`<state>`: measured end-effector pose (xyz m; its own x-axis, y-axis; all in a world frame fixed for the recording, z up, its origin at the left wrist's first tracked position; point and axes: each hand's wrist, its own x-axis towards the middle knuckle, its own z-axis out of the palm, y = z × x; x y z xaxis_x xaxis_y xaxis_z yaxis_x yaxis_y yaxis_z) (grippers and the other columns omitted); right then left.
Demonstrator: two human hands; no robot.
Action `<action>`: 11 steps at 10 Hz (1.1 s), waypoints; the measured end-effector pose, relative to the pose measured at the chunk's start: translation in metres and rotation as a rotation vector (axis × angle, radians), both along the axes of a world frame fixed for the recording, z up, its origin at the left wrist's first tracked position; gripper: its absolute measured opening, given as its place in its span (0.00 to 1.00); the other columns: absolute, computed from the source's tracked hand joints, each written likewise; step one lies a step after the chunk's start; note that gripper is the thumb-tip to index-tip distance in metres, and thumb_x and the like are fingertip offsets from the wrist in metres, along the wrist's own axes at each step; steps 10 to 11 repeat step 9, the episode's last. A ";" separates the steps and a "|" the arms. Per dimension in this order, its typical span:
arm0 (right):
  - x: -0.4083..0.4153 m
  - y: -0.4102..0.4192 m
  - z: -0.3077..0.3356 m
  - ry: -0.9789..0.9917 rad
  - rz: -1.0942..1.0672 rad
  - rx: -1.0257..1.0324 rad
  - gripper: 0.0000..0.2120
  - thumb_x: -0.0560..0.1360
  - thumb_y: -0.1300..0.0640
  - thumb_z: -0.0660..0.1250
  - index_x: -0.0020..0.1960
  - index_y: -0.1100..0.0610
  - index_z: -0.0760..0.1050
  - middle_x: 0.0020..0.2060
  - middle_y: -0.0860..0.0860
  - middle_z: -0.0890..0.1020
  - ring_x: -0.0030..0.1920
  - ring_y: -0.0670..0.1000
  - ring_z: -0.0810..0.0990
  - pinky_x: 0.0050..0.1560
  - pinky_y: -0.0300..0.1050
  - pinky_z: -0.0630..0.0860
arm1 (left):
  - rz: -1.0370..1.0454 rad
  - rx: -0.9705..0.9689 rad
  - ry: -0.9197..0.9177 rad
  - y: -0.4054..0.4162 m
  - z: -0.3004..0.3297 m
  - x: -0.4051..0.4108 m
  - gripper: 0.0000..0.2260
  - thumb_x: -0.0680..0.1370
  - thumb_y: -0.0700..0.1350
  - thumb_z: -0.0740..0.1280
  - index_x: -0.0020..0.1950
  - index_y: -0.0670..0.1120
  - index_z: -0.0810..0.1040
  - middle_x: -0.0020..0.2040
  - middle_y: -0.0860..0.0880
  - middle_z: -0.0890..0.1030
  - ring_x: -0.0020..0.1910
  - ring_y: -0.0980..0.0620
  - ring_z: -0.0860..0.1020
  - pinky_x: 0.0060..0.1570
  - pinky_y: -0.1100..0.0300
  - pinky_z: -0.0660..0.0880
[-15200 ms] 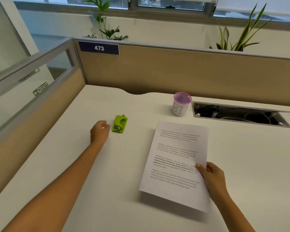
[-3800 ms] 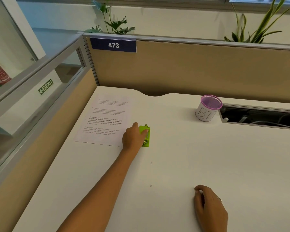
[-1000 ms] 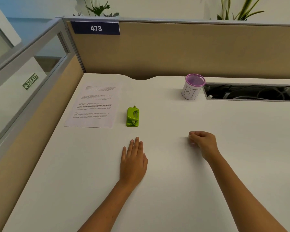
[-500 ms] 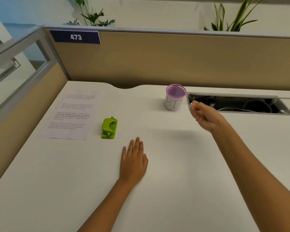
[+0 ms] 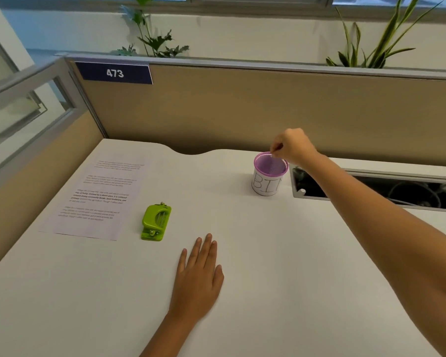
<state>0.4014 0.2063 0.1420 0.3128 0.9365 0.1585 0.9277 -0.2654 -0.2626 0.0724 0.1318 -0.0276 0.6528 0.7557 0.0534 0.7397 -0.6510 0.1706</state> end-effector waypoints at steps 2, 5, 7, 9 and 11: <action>0.007 0.009 -0.001 0.030 0.017 -0.079 0.12 0.67 0.71 0.66 0.44 0.61 0.84 0.43 0.57 0.86 0.44 0.57 0.83 0.49 0.48 0.79 | 0.014 0.018 0.013 -0.001 0.003 0.001 0.25 0.78 0.53 0.50 0.73 0.46 0.66 0.75 0.50 0.64 0.73 0.49 0.63 0.73 0.50 0.52; 0.010 0.001 -0.006 0.301 -0.082 -0.102 0.10 0.69 0.70 0.69 0.44 0.58 0.84 0.36 0.51 0.82 0.31 0.45 0.80 0.40 0.36 0.78 | 0.026 0.012 0.027 -0.002 0.008 0.002 0.24 0.77 0.52 0.51 0.72 0.46 0.68 0.74 0.50 0.66 0.72 0.49 0.65 0.68 0.47 0.62; 0.011 0.000 -0.010 0.441 -0.103 -0.086 0.13 0.69 0.73 0.65 0.44 0.61 0.84 0.43 0.59 0.85 0.42 0.57 0.84 0.50 0.44 0.82 | 0.026 0.018 0.018 -0.003 0.009 0.002 0.25 0.77 0.52 0.51 0.72 0.46 0.68 0.74 0.50 0.66 0.72 0.49 0.65 0.70 0.49 0.59; 0.011 0.000 -0.012 0.504 -0.126 -0.042 0.06 0.69 0.68 0.70 0.43 0.61 0.84 0.41 0.59 0.86 0.39 0.56 0.85 0.47 0.42 0.82 | 0.023 0.039 0.001 -0.003 0.012 0.002 0.24 0.77 0.52 0.52 0.71 0.46 0.70 0.73 0.49 0.67 0.71 0.49 0.67 0.69 0.47 0.63; 0.011 0.000 -0.012 0.504 -0.126 -0.042 0.06 0.69 0.68 0.70 0.43 0.61 0.84 0.41 0.59 0.86 0.39 0.56 0.85 0.47 0.42 0.82 | 0.023 0.039 0.001 -0.003 0.012 0.002 0.24 0.77 0.52 0.52 0.71 0.46 0.70 0.73 0.49 0.67 0.71 0.49 0.67 0.69 0.47 0.63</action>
